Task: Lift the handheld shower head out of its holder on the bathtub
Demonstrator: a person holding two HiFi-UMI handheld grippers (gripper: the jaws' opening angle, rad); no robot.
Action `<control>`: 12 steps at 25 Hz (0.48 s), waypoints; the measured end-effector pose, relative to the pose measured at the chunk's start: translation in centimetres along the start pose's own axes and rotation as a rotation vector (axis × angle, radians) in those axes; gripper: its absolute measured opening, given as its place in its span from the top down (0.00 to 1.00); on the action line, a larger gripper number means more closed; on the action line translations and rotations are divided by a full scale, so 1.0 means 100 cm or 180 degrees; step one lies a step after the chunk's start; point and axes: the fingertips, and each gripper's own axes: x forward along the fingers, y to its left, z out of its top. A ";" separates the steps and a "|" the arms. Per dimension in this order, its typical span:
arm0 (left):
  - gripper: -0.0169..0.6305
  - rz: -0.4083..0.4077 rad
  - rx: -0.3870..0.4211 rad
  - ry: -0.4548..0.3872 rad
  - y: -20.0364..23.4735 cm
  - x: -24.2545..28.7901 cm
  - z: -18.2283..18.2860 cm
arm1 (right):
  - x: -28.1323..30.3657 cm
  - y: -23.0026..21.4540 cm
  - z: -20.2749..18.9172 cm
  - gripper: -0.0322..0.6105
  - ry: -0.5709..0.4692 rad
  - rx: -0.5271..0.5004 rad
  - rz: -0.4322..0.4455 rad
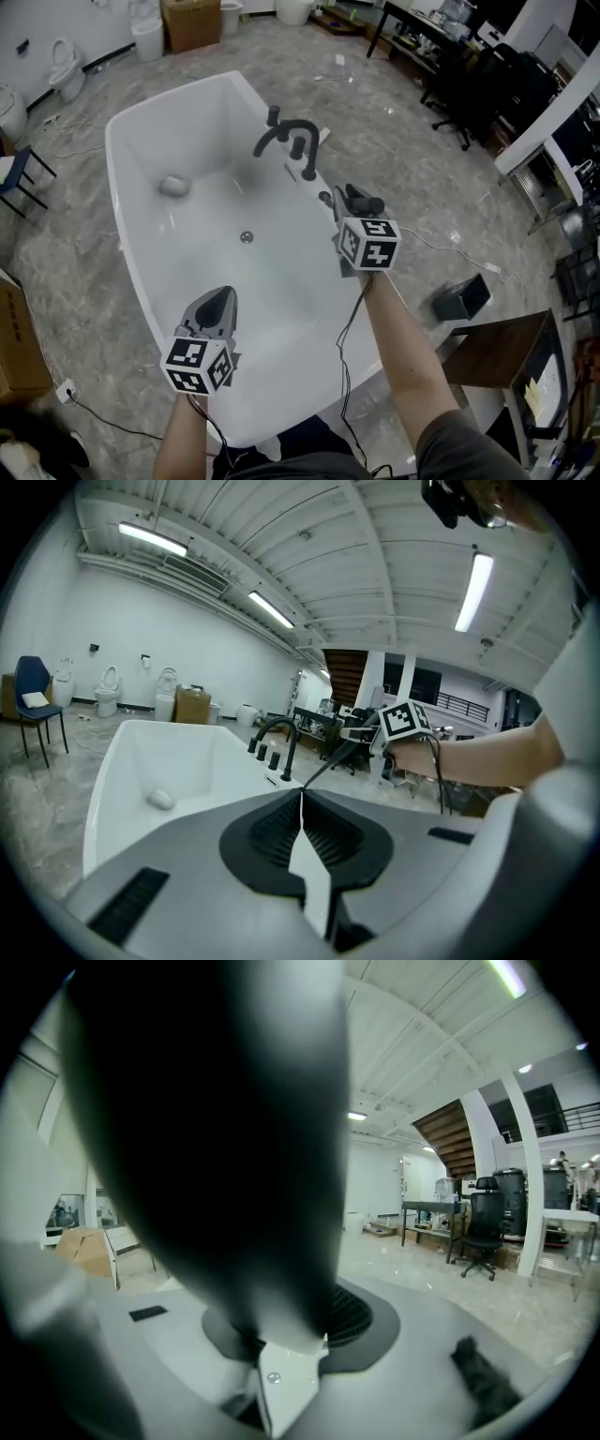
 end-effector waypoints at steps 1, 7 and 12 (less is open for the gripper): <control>0.95 -0.0036 0.0003 -0.0005 -0.001 -0.014 0.004 | -0.017 0.011 0.006 0.78 -0.0003 -0.0001 -0.0012; 0.95 -0.0266 0.0040 -0.0032 -0.005 -0.107 0.018 | -0.128 0.092 0.021 0.78 -0.0043 0.0026 -0.0094; 0.95 -0.0518 0.0117 -0.0017 -0.016 -0.178 0.010 | -0.231 0.150 0.013 0.78 -0.0092 0.0273 -0.0230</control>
